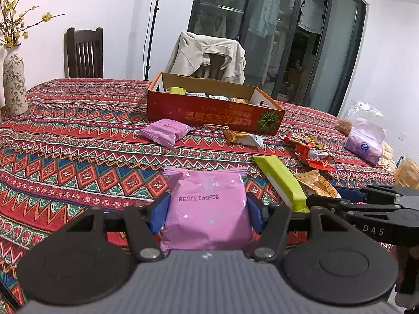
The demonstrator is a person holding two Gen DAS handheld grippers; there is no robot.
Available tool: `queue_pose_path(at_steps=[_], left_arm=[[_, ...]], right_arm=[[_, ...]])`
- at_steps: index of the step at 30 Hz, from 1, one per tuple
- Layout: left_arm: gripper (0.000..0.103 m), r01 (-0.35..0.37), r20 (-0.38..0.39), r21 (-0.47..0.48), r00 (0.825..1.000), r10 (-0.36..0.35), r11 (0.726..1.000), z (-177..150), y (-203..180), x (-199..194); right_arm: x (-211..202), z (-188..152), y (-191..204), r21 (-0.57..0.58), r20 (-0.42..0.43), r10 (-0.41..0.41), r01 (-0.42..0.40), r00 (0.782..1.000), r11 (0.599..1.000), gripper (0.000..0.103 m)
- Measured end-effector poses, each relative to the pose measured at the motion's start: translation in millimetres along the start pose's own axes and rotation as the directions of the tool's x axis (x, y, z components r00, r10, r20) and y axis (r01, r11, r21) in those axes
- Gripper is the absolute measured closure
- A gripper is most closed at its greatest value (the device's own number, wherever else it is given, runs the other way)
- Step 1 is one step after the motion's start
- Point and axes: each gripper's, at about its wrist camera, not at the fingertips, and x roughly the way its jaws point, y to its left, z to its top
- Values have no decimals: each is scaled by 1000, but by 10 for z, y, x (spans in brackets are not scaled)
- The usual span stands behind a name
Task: Organize snacks
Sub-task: 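Carry the pink packet and cracker packet into the orange box and open both tools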
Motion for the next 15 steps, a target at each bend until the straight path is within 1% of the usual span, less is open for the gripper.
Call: queue_pose_path(at_steps=[5,8,10,12,15], left_arm=[[41,-11,-1,0,1000,11,1000,132,46,126],[41,8,17,14,1000,-8,1000,358,61,263],[41,31,38,24,999,-31,999,566,54,387],[41,53,64,34,996,-55,998,809,41,540],[41,66,86,38,994,-69,997,1191,2,887]], right_arm=[[63,6,-22,7,5,6,-6,1000,1000,63],[112,106,-80,-2,14,17,-17,1000,1000,63],[146,254,-146,-13,35,24,-24,999,1000,63],[205,473,-256,-30,66,23,-21,998,999,63],[361,826,-452,-32,104,23,-19,994,999,63]])
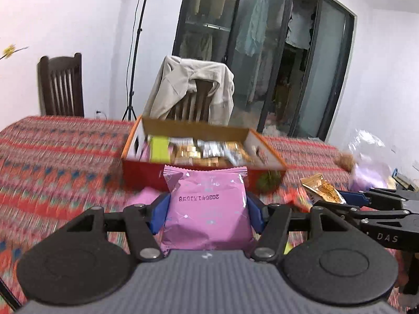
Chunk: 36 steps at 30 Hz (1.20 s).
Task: Organize snacks
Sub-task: 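Carry the pink packet and cracker packet into the orange box and open both tools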
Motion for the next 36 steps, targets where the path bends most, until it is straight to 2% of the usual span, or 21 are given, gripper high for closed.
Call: queue_pose_path(at_steps=[5,9,15,20,23,27,32,36], left_arm=[[41,68,-52,-44,996,-71,997,473,52,782],[41,17,-97,-34,995,-20,999,794,55,1531],[41,-35,-190,3,981,35,999,881,67,2432],[40,-69,-229,29,971,74,997,852,72,2864],[29,-71,-244,7,967,71,997,825,124,2910],[27,-54,-201,26,978,58,998,886,150,2717],[25,-53,-148,49,987,60,997,1017,158,2281],[21,-45,-94,93,994,54,995,1060,119,1746]], right_arm=[[562,559,-432,11,-9,-25,25,1000,1000,63],[1222,854,-772,9,-91,-75,76,993,997,62],[2053,919,-1000,-67,-200,-196,186,960,980,62],[2345,837,-992,-134,-237,-229,202,944,970,61],[2409,801,-962,-143,-248,-227,196,942,970,55],[2304,834,-950,-127,-218,-217,192,952,973,49],[2039,991,-954,-107,-168,-217,201,962,974,46],[1703,1132,-853,-118,-117,-219,205,969,972,40]])
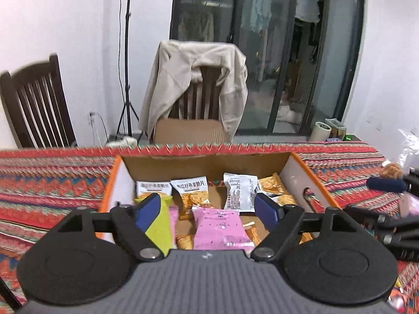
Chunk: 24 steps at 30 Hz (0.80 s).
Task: Organize snacks
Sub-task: 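Carry the pink packet and cracker packet into the orange box and open both tools, then withdraw both tools from the box back toward the snack pile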
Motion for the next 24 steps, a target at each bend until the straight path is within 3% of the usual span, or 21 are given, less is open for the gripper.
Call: queue_pose_path(at_steps=[6,12,18,24], left_arm=[[10,27,71,44,997,-30,999,-139,48,-939],[3,-14,156,60,988,5,998,-683,141,-1921],[1,-76,191,22,979,71,997,-1404,147,-2687],[0,-96,173,-65,979,106,993,-2112,126,-3149]], right_arm=[[-777,33,89,-32,78,1,1,997,1000,32],[-1604,-182,260,-43,159,27,-20,987,999,15],[-2294,-653,531,-43,210,46,-38,977,998,8],[-2686,-1292,851,-56,191,90,-81,977,995,5]])
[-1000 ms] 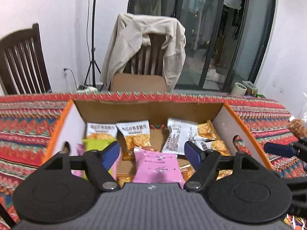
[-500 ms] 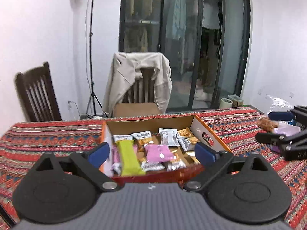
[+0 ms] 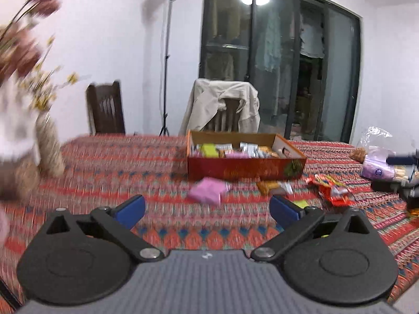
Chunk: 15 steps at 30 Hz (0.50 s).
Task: Organize snacks
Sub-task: 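Withdraw both tools from the box back toward the snack pile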
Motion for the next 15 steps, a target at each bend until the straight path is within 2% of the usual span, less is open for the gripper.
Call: queue_pose_path(at_steps=[4,8,11,15], left_arm=[[0,18,-72,-93,997,-25,996,-399,20,-194],[0,6,-149,-89,989,-20,996,-700,-34,-228],[0,-3,-176,-90,984,-13,996,-814,-33,-246],[0,-10,-172,-99,985,-7,995,-852,-30,-285]], right_arm=[[-229,-453,248,55,-30,34,-32,999,998,5],[-330,-839,375,173,-55,140,-129,989,976,5],[-361,-996,472,167,-89,124,-108,988,980,5],[-367,-1107,508,183,-108,128,-107,986,977,5]])
